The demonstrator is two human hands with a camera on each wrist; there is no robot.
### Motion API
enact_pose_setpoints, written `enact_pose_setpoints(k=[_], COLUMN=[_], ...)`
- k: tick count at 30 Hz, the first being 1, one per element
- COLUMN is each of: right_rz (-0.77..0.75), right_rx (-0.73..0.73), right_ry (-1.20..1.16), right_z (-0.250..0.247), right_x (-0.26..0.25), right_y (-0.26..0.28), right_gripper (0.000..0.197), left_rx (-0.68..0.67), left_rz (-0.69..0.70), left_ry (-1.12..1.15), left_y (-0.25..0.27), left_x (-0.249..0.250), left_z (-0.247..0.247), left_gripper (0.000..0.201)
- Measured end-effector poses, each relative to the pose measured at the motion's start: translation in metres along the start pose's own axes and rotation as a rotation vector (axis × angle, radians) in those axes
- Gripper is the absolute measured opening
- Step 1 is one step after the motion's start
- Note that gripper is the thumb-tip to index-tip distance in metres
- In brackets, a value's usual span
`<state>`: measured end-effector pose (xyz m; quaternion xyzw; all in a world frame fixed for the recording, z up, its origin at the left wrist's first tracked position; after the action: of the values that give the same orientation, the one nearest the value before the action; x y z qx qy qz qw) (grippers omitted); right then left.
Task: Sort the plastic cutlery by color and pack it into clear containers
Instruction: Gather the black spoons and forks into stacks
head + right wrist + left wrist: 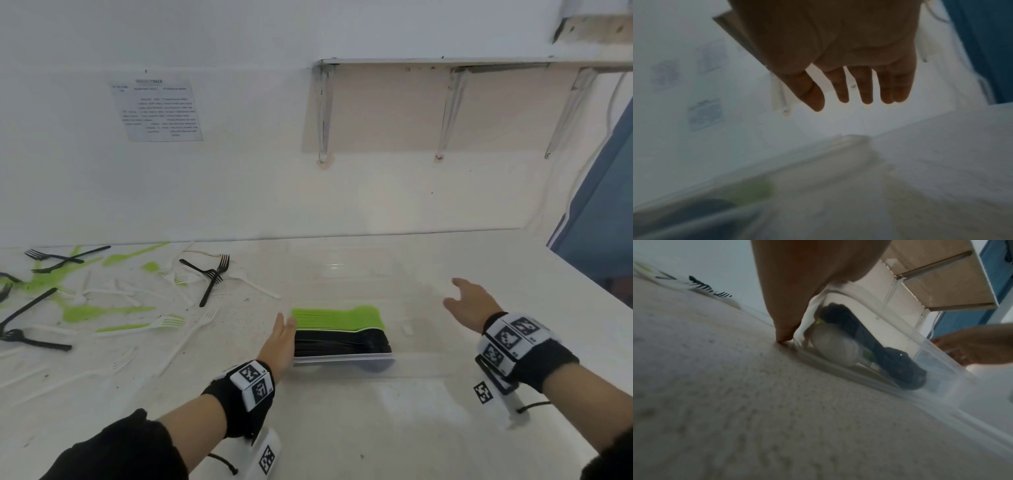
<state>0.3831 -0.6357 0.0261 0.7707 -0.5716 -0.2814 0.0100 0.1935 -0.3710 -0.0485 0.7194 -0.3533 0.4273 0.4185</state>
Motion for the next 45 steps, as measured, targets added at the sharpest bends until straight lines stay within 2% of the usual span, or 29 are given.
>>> enact_pose_setpoints(k=[2,3,5,6,7,11,16,25,32,36,43,45], right_rz=[0.097,0.132,0.155,0.153,0.16,0.191,0.138,0.089,0.102,0.117,0.172,0.182], right_rx=[-0.103,-0.148,-0.194,-0.201,-0.211,-0.232,-0.126,-0.132,-0.075,-0.073,-0.025,0.009], right_ry=[-0.053,-0.086,-0.186,-0.237,-0.286,-0.35,-0.238,-0.141,-0.196,-0.266,-0.371,-0.431], right_z=[0.008,0.015,0.027,0.031,0.035,0.052,0.057,0.054,0.004,-0.026,-0.067,-0.077], right_x=[0.019,0.026,0.033,0.033,0.032,0.031,0.035,0.044,0.097,0.139,0.2,0.215], right_y=[-0.005,-0.007,-0.011,-0.01,-0.008,-0.008,-0.02,-0.03,-0.042,-0.053,-0.077,-0.086], right_gripper=[0.056,0.05,0.021,0.012,0.011,0.041,0.037,0.038,0.034,0.041,0.042,0.04], left_rx=[0.006,-0.006,0.003,0.022,0.044,0.068,0.115,0.186,0.138,0.085,0.05,0.06], left_rz=[-0.046,-0.052,-0.053,-0.058,-0.059,-0.052,0.001,0.014,0.048,0.039,0.085,0.105], left_ry=[-0.013,-0.026,-0.022,0.009,0.023,0.031,0.046,0.138,0.2,0.198,0.161,0.171], left_y=[-0.005,-0.007,-0.013,-0.015,-0.016,-0.016,-0.009,-0.004,-0.011,-0.028,-0.058,-0.068], left_x=[-0.008,-0.01,-0.015,-0.017,-0.019,-0.021,-0.011,-0.011,0.004,0.017,0.061,0.073], left_z=[0.0,0.001,0.003,0.003,0.003,0.003,0.001,0.01,0.078,0.129,0.196,0.211], left_gripper=[0.052,0.05,0.05,0.051,0.052,0.05,0.045,0.033,0.037,0.041,0.042,0.052])
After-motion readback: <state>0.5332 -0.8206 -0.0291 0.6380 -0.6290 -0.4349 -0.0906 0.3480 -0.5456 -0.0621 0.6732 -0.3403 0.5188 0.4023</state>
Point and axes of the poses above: each hand's wrist, its own y-axis away from the middle knuckle, its own z-axis out of the palm, x = y × z, the point moved 5 cm from there along -y, towards the middle knuckle, and after that the axes turned 10 degrees about -x, right-handed, at the moved point
